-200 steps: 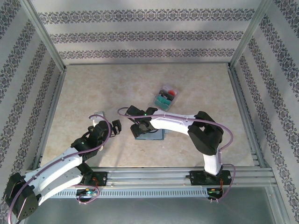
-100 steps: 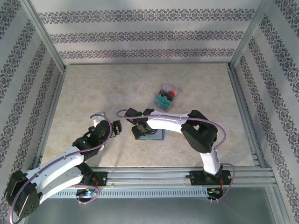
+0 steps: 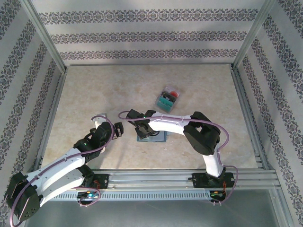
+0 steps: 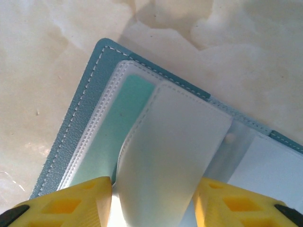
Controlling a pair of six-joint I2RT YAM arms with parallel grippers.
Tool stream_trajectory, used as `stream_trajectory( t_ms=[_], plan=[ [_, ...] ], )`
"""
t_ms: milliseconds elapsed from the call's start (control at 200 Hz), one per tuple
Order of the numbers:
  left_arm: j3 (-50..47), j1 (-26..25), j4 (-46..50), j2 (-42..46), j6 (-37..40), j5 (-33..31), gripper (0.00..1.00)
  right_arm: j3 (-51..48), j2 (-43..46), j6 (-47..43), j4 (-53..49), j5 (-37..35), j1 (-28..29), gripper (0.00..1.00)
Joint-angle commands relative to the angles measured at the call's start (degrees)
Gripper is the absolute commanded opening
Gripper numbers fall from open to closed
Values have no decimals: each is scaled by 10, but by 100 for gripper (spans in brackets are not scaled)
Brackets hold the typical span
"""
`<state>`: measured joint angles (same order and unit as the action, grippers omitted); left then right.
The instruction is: Take the credit cards out of the card holder
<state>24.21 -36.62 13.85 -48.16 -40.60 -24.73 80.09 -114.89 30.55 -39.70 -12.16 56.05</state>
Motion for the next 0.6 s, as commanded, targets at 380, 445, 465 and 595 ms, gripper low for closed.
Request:
stream_trajectory(
  t_ms=[380,445,465,595],
  plan=[
    [11,10,6,5,5,7,99,-59,78,27,-36,-81,-15,50],
    [13,10,6,4,7,9,99,-72,87,30,-32,-79,-21,50],
    [13,10,6,3,7,9,99,-76,89,31,-32,-77,-23,50],
    [17,10,1,-2,11,19,99,-98,100,37,-22,-68,-31,49]
  ],
)
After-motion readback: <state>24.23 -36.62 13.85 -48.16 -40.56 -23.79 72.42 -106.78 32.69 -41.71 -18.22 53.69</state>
